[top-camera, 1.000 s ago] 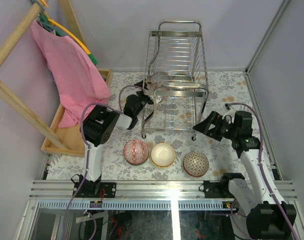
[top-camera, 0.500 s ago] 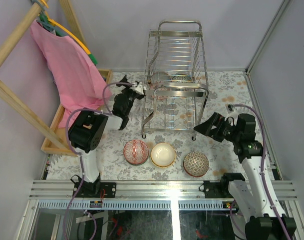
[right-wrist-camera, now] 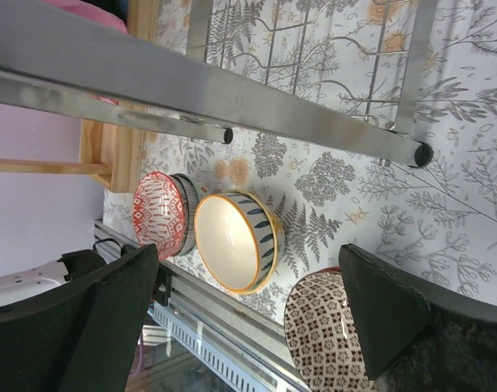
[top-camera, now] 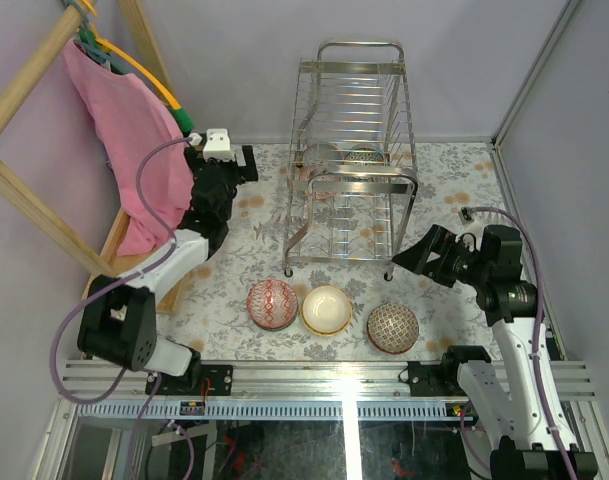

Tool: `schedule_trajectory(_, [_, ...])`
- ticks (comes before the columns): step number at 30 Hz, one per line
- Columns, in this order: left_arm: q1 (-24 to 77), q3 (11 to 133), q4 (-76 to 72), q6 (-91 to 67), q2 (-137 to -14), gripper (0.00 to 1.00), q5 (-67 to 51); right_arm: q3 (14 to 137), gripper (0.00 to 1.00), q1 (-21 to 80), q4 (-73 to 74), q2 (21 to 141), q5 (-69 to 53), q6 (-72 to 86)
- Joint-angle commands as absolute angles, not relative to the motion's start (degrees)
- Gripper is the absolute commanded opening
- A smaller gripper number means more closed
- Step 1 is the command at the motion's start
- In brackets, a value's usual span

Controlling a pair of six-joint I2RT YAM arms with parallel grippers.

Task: Load the bowls into the dish rack
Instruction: Place the bowl in the dish rack, then pick up the bowl from the center of the board.

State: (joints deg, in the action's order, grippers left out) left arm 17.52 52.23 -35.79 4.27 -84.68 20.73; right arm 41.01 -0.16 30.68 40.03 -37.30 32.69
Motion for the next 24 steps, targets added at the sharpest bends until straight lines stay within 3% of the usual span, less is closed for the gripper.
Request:
schedule_trajectory(1, [16.2, 55.1, -14.6, -10.0, -78.6, 1.00, 14.6, 47.2, 1.00, -0.2, 40.8, 38.9, -34.1, 30.4])
schedule_trajectory(8, [12.9, 60.1, 4.6, -13.8, -74.1, 1.00, -3.7, 51.7, 0.99, -0.2, 50.8, 39.9, -29.7, 31.0])
schedule_trajectory(12, [10.3, 59.5, 10.3, -14.8, -70.2, 1.00, -14.5, 50.9, 0.99, -0.1, 52.4, 40.1, -34.3, 34.3])
schedule_trajectory(16, [10.3, 57.4, 13.9, -18.2, -63.8, 1.00, -14.7, 49.3, 0.99, -0.1, 51.3, 37.2, -38.0, 36.3])
schedule_trajectory(24, [10.3, 52.7, 19.1, -22.6, -52.2, 1.00, -16.2, 54.5, 0.99, -0.1, 56.2, 30.5, -26.1, 36.7])
